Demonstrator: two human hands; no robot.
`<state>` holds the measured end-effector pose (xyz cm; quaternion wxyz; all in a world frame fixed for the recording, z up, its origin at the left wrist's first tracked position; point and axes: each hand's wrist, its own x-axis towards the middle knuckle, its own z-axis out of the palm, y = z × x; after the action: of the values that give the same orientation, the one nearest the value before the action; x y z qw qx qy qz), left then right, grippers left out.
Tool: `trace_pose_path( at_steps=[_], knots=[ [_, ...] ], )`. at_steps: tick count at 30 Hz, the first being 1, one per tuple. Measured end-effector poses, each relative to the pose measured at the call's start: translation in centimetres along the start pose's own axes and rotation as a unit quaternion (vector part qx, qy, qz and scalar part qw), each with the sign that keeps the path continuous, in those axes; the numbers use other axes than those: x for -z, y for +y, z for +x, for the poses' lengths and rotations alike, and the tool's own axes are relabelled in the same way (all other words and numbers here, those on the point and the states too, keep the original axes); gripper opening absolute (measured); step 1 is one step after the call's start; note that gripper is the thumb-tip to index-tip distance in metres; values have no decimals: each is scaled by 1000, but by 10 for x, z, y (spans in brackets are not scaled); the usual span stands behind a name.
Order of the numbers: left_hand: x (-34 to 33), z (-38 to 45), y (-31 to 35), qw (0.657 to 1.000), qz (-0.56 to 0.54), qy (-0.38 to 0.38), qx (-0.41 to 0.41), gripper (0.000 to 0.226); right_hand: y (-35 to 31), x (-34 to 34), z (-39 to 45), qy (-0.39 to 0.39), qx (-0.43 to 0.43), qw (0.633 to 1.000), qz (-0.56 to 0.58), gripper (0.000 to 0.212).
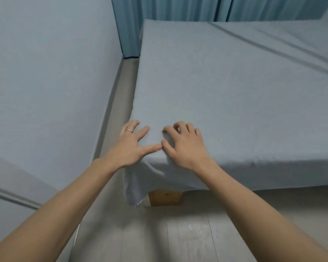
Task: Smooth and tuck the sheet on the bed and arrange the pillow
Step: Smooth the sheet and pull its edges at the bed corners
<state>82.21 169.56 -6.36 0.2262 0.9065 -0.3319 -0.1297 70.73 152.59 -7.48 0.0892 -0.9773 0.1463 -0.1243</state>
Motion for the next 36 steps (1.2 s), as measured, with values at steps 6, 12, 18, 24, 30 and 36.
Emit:
trace_pose_path(
  at_steps=[6,12,18,24,30,36],
  knots=[
    [79,-12,58,975,133,-171,41,76,-25,94,16,-236,-53,970,-4,50],
    [269,-3,161,984,164,-66,0,27,-54,292,81,-198,-125,972,37,50],
    [413,51,232,992,102,-65,26,24,-49,449,159,-151,-199,965,81,47],
    [470,120,273,982,-138,-29,128,35,5,552,244,-73,-230,963,120,44],
    [505,237,293,977,-174,-53,111,23,44,598,328,-49,-282,950,124,44],
    [530,412,291,995,-33,-92,17,55,77,575,430,-23,-336,931,138,44]
  ],
)
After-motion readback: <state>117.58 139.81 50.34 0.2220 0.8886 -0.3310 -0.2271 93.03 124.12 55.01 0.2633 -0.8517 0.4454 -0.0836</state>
